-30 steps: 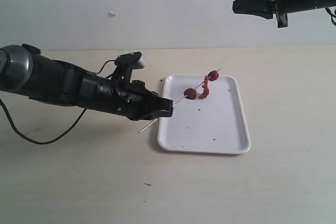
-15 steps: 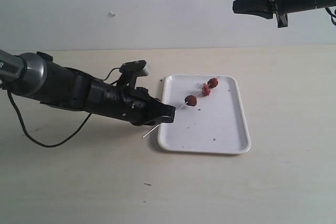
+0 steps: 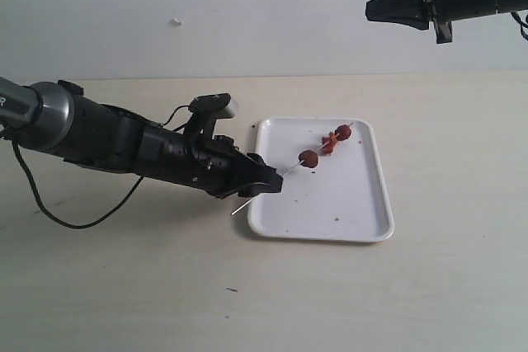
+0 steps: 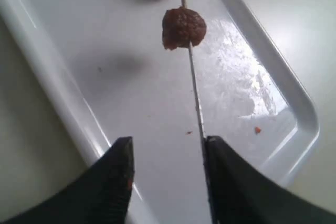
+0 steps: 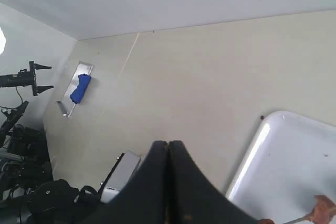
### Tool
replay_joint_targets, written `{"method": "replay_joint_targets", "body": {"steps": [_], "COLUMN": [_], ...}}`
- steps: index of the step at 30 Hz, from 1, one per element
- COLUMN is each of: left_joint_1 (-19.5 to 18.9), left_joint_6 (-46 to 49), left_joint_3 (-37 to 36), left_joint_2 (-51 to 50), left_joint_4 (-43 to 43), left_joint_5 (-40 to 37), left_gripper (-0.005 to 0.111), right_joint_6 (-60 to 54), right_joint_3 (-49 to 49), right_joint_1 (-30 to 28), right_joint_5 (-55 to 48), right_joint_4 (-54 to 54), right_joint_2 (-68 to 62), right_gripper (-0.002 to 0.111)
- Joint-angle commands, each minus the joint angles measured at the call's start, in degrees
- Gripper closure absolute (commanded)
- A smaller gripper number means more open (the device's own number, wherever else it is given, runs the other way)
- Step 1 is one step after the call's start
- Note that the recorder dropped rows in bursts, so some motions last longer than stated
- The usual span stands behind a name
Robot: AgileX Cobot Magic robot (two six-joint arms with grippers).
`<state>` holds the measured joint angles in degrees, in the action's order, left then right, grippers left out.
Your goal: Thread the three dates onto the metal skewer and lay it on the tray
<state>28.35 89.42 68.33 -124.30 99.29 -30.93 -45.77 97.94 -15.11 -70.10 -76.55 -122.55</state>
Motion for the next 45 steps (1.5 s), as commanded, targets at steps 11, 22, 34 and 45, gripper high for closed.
{"method": "replay_joint_targets", "body": {"steps": [11, 22, 34, 45], "left_joint_1": [0.3, 0.3, 0.3, 0.3], "left_joint_6": [0.5, 0.3, 0.3, -0.7], "left_joint_3": [0.3, 0.3, 0.3, 0.3], "left_joint_2": [-0.3, -0.3, -0.3, -0.3], "left_joint_4": [0.7, 0.7, 0.7, 0.7], "left_joint_5": [-0.2, 0.2, 1.0, 0.9], "left_gripper": [0.035, 0.035, 0.035, 0.035], "right_joint_6": [0.0, 8.7, 9.5, 9.5], "right_joint_3": [0.4, -0.4, -3.9, -3.9], "right_joint_1": [0.2, 12.2, 15.1, 16.7], "right_joint_5": [0.1, 0.1, 0.2, 2.1], "right_joint_4": [5.8, 27.9, 24.3, 24.0], "right_joint_2": [0.6, -0.2, -4.6, -7.7], "right_gripper": [0.108, 0.108, 0.108, 0.108]}}
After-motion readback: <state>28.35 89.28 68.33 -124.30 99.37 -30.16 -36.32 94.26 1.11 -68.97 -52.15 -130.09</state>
